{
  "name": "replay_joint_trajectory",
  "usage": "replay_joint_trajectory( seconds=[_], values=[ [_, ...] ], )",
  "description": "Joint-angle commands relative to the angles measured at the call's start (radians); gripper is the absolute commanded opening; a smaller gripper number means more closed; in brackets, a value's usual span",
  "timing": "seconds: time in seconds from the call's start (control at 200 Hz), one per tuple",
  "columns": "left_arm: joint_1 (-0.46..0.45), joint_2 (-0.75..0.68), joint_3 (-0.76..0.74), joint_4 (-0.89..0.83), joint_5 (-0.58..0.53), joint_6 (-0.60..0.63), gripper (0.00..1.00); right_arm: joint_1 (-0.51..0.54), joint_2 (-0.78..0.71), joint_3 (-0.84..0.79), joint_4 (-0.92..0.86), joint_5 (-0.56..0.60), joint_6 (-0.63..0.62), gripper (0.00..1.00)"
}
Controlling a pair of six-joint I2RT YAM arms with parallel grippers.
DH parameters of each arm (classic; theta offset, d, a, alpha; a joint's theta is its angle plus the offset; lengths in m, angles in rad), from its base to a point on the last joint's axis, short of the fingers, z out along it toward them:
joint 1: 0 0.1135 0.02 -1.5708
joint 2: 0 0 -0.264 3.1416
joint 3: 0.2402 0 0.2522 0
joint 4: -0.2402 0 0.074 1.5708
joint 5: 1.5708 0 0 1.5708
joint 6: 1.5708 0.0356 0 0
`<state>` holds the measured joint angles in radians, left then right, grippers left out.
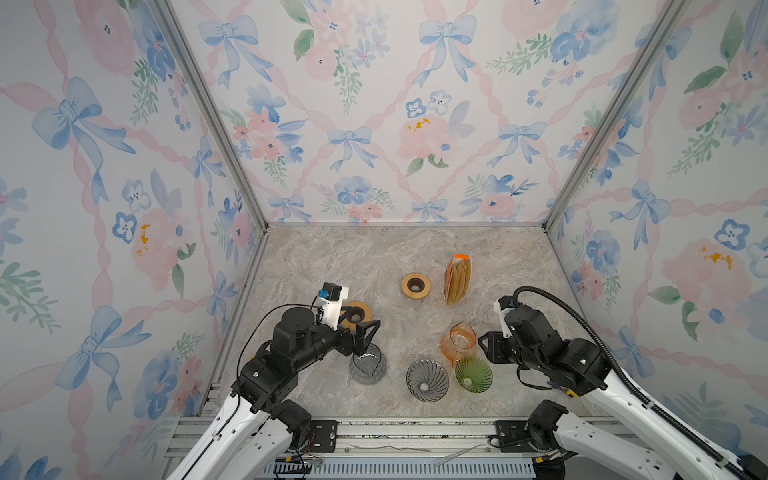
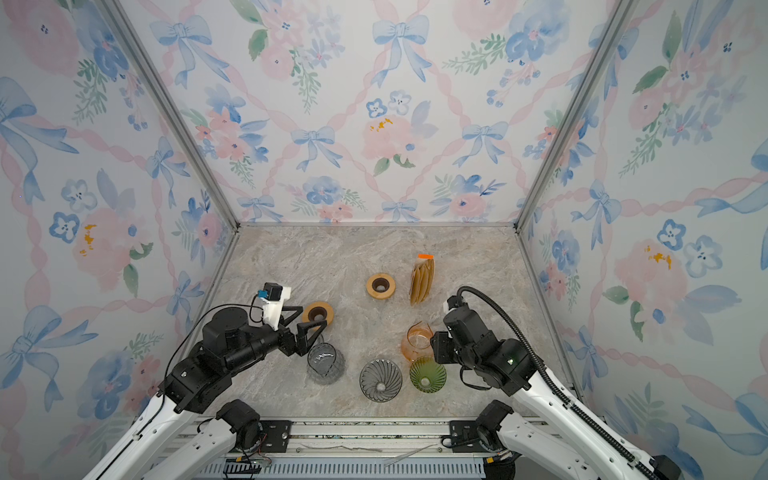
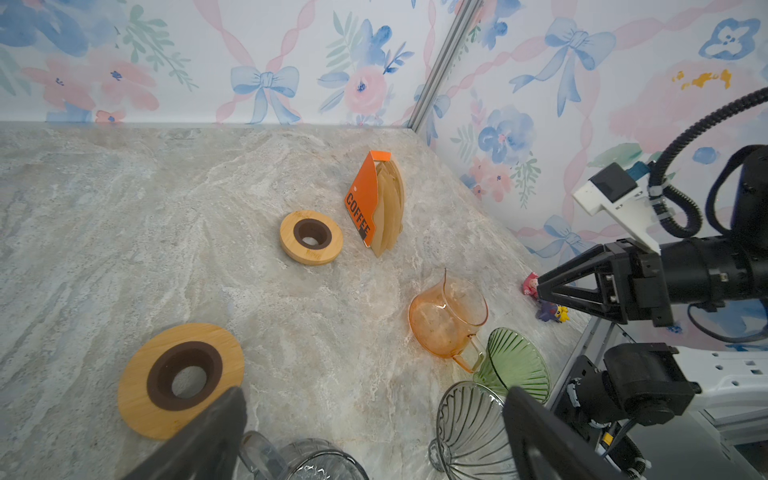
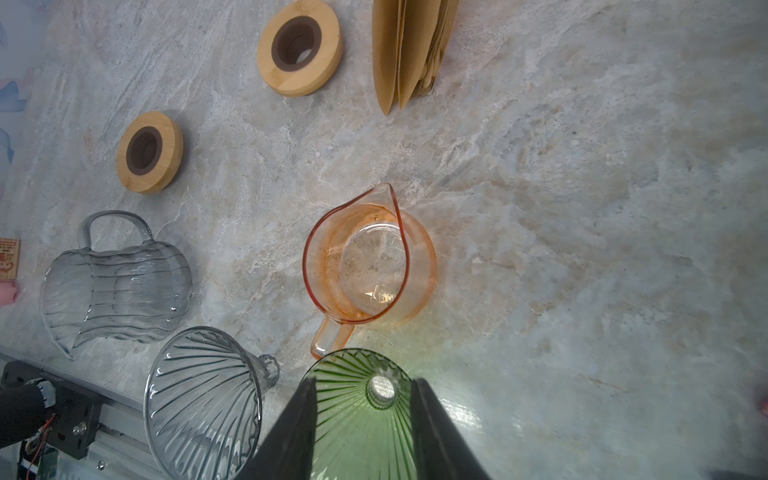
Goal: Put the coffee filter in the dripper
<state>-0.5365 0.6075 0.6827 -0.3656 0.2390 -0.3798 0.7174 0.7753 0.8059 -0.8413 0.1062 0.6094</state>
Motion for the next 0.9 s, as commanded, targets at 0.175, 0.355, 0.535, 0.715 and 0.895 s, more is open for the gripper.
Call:
replay_joint_trajectory(
  seconds=[0.175, 0.355, 0.535, 0.715, 0.895],
  values=[
    [-0.031, 0.202, 0.108, -0.073, -0.036, -0.057, 0.98, 0.028, -0.02, -0.034, 0.052, -0.086, -0.034, 0.42],
    [-0.065, 0.414, 0.236, -0.098, -0.092, -0.089, 0.96, 0.039, -0.057, -0.067, 0.083, -0.119, -0.034, 0.44],
    [-0.069, 0.666, 0.394, -0.11, -0.119, -0.116, 0.94, 0.049, -0.108, -0.105, 0.115, -0.121, -0.02, 0.45],
    [-0.068, 0.893, 0.553, -0.109, -0.146, -0.143, 0.91, 0.05, -0.155, -0.126, 0.129, -0.116, -0.019, 0.45],
    [-0.049, 1.087, 0.677, -0.109, -0.146, -0.165, 0.91, 0.051, -0.192, -0.14, 0.139, -0.115, -0.023, 0.5]
  ],
)
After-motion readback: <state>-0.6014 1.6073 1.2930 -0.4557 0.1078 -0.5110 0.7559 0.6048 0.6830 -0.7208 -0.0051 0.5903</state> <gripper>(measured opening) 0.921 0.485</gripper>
